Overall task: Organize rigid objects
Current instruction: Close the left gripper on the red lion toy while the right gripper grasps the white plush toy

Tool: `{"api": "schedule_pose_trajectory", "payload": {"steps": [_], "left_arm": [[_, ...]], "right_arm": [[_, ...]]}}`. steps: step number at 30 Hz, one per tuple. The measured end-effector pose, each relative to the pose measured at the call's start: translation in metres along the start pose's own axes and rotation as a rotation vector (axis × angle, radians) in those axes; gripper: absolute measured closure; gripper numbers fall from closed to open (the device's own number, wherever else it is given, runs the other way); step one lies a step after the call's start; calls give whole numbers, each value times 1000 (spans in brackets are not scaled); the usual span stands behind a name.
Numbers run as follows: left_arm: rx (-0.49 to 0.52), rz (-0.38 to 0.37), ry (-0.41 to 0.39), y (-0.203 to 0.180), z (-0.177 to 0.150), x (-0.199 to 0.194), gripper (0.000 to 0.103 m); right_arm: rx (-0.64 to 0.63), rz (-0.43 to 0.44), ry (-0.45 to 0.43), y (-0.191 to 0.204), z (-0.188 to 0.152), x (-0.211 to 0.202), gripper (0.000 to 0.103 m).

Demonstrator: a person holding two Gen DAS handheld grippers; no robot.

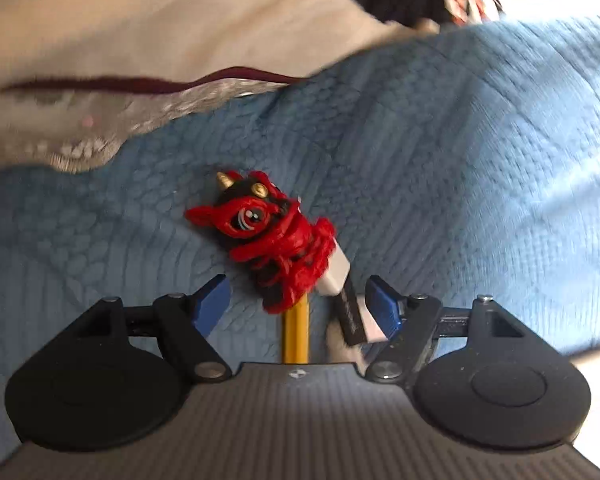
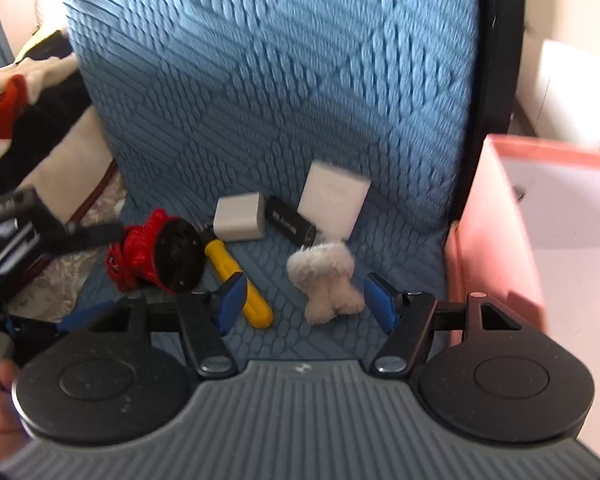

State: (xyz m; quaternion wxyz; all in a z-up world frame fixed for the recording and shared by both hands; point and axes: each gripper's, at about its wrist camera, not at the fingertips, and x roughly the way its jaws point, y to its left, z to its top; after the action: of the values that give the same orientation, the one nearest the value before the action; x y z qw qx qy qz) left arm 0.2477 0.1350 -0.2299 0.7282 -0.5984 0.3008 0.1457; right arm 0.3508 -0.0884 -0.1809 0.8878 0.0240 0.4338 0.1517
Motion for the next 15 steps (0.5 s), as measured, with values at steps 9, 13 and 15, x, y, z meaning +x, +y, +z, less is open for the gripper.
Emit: {"api": "schedule_pose_trajectory", "payload": {"steps": [9,13,15], "left_arm": [[-308,8,-66,16,-1,17,25],[-381,-7,-86,21,4,28,25],[-357,4,-94,16,9,29,25]], "right_arm": [[-105,-14,11,10,-1,13,37],[-94,-9,21,10,0,20,37],[-71,-5,21,7,1,22,37]]}}
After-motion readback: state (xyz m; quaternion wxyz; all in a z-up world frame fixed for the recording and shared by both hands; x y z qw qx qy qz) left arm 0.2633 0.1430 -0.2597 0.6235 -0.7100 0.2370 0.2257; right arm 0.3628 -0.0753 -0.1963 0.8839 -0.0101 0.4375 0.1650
